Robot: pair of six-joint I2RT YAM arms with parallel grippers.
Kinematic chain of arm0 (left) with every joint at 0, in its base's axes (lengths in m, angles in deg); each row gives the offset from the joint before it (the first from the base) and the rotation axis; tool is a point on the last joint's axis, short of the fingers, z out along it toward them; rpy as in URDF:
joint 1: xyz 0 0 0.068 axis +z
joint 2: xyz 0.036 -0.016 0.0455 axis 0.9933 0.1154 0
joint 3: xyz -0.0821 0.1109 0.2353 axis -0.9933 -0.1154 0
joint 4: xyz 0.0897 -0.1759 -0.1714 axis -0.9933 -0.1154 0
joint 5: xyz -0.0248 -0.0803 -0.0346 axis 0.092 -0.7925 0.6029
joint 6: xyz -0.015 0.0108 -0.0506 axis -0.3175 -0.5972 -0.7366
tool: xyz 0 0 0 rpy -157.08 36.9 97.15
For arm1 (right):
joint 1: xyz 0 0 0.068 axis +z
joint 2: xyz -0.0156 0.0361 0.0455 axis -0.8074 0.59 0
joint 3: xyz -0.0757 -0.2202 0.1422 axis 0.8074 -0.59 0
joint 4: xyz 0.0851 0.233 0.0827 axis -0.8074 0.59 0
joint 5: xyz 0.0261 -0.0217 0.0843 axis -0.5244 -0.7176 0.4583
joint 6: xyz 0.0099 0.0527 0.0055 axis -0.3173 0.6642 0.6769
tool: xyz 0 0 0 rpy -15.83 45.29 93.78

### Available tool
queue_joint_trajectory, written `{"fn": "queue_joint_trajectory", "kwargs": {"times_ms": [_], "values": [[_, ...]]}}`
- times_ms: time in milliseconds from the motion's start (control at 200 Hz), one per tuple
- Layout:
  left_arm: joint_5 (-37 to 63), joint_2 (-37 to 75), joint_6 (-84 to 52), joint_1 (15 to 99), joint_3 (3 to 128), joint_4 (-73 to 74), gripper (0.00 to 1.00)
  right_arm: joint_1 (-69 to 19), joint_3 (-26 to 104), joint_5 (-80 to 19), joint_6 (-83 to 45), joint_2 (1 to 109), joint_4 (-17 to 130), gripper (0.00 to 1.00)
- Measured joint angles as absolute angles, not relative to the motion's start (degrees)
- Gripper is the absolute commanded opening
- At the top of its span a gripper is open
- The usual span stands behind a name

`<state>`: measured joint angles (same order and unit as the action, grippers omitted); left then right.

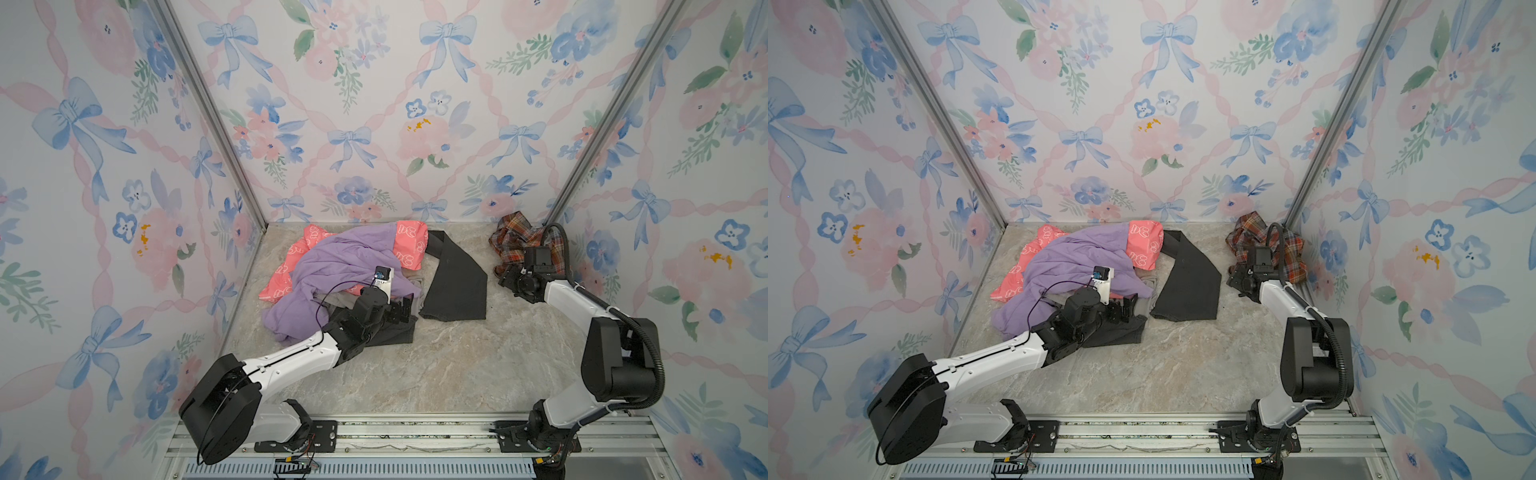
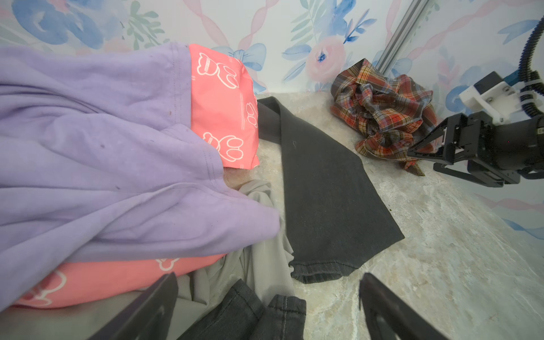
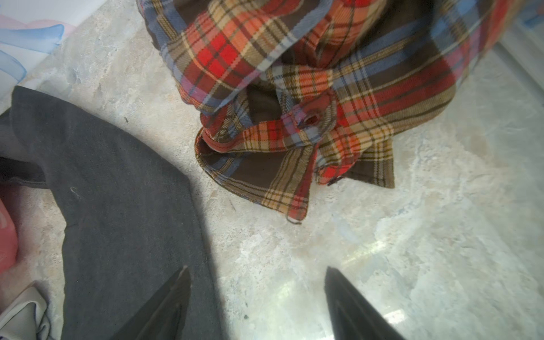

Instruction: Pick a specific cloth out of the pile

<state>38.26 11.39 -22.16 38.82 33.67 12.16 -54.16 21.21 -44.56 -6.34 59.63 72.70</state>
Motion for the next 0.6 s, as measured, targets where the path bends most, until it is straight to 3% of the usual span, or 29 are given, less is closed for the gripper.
{"fn": "queue_joint_trajectory", "kwargs": {"times_ms": [185, 255, 290, 340, 365, 600], "values": [[38.2, 12.8, -22.3, 38.8, 33.7, 12.5, 0.98, -55.0, 25.4, -43.6, -5.0, 67.0, 71.0, 0.71], [38.2, 13.1, -22.3, 38.8, 33.7, 12.5, 0.98, -55.8, 27.2, -43.3, -4.6, 70.2, 71.0, 0.59], [38.2, 13.2, -22.3, 38.8, 33.7, 12.6, 0.98, -56.3, 28.2, -43.1, -4.6, 71.7, 71.0, 0.48], [38.2, 13.3, -22.3, 39.0, 33.7, 12.6, 0.98, -57.0, 29.9, -42.7, -4.2, 73.5, 71.2, 0.11], [38.2, 13.3, -22.3, 39.1, 33.7, 12.6, 0.98, -57.3, 30.7, -42.5, -4.4, 74.1, 71.2, 0.00], [39.2, 13.4, -22.3, 42.4, 35.5, 11.5, 0.98, -58.4, 33.7, -44.1, -6.9, 71.3, 66.5, 0.00]]}}
